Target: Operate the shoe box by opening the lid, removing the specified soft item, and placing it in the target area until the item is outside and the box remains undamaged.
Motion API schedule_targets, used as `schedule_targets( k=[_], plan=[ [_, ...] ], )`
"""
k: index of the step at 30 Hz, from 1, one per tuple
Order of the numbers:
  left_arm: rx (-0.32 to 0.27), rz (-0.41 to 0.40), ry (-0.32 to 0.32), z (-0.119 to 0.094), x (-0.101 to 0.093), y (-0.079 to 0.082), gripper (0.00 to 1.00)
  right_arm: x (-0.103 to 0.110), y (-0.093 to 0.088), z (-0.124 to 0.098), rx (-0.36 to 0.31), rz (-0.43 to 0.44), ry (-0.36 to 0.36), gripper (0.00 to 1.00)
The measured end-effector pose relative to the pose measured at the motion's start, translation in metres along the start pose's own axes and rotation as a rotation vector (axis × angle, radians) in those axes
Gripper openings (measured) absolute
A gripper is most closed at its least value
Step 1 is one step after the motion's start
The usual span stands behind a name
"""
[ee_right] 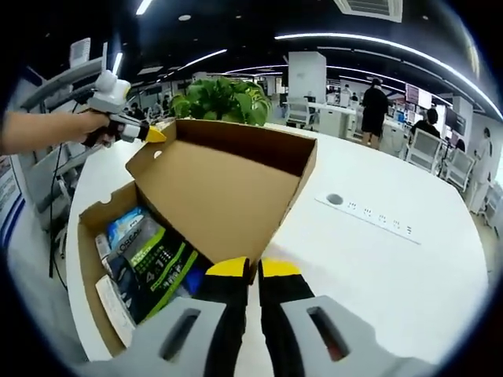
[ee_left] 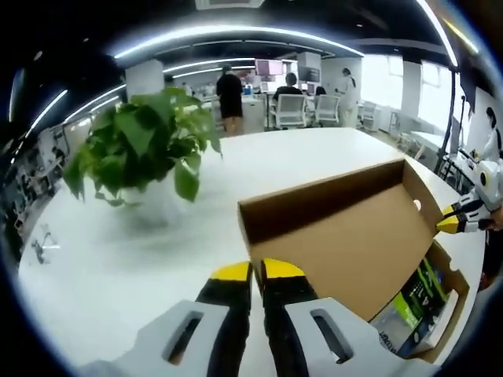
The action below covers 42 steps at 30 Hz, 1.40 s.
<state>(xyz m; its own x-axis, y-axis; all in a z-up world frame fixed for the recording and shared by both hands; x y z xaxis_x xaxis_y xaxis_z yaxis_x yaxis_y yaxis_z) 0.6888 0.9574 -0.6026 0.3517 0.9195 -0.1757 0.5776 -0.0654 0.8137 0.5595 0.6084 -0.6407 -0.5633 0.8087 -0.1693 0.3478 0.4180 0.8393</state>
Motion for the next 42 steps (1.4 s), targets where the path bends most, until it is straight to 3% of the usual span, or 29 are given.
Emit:
schedule_targets(
  k=[4,10,15,24,32,42],
  plan=[
    [-0.005,-0.011,0.006,0.001,-0.003,-0.006,0.02,0.000,0.000,0.002,0.005,0.017,-0.006,0.02],
    [0.042,-0.046,0.007,-0.002,-0.002,-0.030,0.03,-0.002,0.000,0.004,0.012,0.010,-0.001,0.02],
    [0.046,-0.090,0.001,-0.011,-0.002,-0.043,0.03,-0.003,0.000,0.006,0.019,0.007,0.004,0.02],
    [0.060,-0.080,0.015,-0.028,-0.011,-0.067,0.03,-0.006,-0.001,0.011,0.045,0.033,0.006,0.02],
    [0.049,-0.149,0.012,-0.029,-0.010,-0.072,0.01,-0.010,-0.002,0.013,0.071,0.096,0.034,0.02],
    [0.061,-0.169,0.019,-0.024,-0.009,-0.077,0.01,-0.012,-0.006,0.017,0.079,0.137,0.035,0.02]
  ],
)
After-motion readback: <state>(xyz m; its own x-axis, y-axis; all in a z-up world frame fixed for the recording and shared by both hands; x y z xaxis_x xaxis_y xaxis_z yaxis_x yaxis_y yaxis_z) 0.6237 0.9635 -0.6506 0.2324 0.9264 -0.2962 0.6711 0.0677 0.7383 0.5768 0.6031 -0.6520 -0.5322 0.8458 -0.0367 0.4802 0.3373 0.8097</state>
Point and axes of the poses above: the point that each gripper's makers call its tool centre point, and the gripper's own axes: z roughly forward along the fingers, x roughly to its left, y roughly out of its top, the point moved 9 cm from there along -z, roughly backward along the fingers, and after that the axes turned 13 degrees about -z, right-handed, at the moved point
